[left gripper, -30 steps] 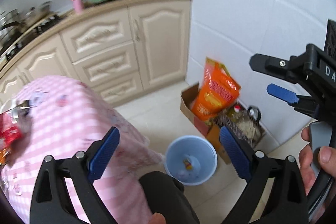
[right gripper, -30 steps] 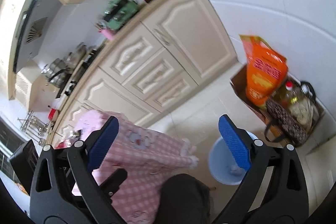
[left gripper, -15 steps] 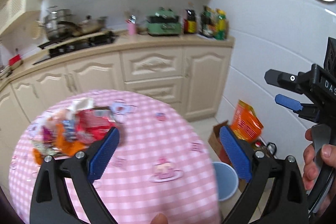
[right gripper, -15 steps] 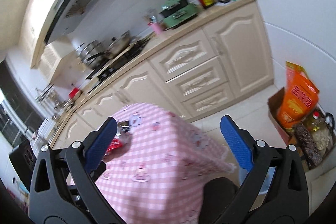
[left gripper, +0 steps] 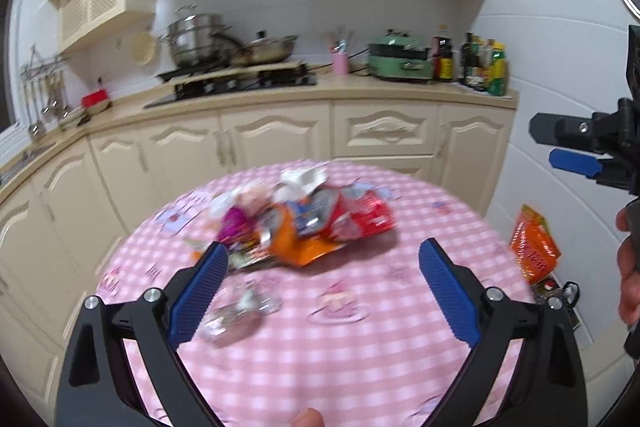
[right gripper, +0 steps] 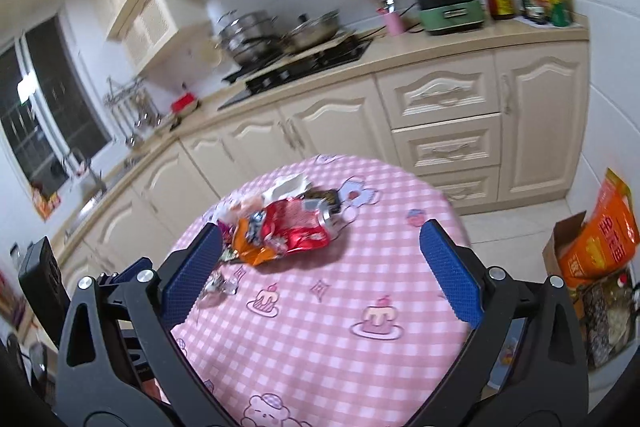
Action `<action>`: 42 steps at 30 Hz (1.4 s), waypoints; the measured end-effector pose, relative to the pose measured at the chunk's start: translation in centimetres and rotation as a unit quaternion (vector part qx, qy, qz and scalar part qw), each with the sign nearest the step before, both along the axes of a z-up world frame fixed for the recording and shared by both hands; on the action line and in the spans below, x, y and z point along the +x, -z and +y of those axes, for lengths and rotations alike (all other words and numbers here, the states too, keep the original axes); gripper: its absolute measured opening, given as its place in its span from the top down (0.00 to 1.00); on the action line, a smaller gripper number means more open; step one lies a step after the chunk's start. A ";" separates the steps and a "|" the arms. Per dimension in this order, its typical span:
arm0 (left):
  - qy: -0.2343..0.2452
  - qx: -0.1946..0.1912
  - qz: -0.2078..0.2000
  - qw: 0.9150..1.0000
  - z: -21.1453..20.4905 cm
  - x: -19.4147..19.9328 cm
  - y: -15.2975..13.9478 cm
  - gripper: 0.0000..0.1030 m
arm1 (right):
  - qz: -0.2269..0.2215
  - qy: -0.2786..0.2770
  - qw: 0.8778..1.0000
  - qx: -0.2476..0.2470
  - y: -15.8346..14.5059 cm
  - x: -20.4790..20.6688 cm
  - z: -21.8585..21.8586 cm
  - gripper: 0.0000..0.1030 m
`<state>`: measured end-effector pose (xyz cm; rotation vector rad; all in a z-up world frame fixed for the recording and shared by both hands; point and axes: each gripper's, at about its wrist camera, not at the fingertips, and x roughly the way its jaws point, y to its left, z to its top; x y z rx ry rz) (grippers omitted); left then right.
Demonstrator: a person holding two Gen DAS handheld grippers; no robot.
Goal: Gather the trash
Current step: 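Move both empty tools back over the trash on the table, then grasp the clear plastic wrapper with the left tool while the right grasps the red Coke can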
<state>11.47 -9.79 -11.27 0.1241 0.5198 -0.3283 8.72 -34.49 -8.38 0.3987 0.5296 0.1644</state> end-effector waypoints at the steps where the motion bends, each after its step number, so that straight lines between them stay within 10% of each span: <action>1: -0.003 0.000 0.004 1.000 0.8 0.2 0.3 0.08 | 0.007 -0.008 1.000 -0.004 0.4 0.8 0.8 0.06; 29: -0.035 0.012 0.133 0.990 5.1 9.0 8.5 0.09 | 0.151 -0.056 0.984 -0.077 9.0 17.1 8.6 0.06; 34: -0.024 -0.004 0.166 0.986 5.0 10.2 9.5 0.42 | 0.158 -0.075 0.983 -0.059 10.3 18.1 8.6 0.08; 42: -0.015 -0.010 0.152 0.988 4.9 9.4 9.1 0.44 | 0.129 -0.073 0.989 -0.030 9.9 15.4 7.1 0.08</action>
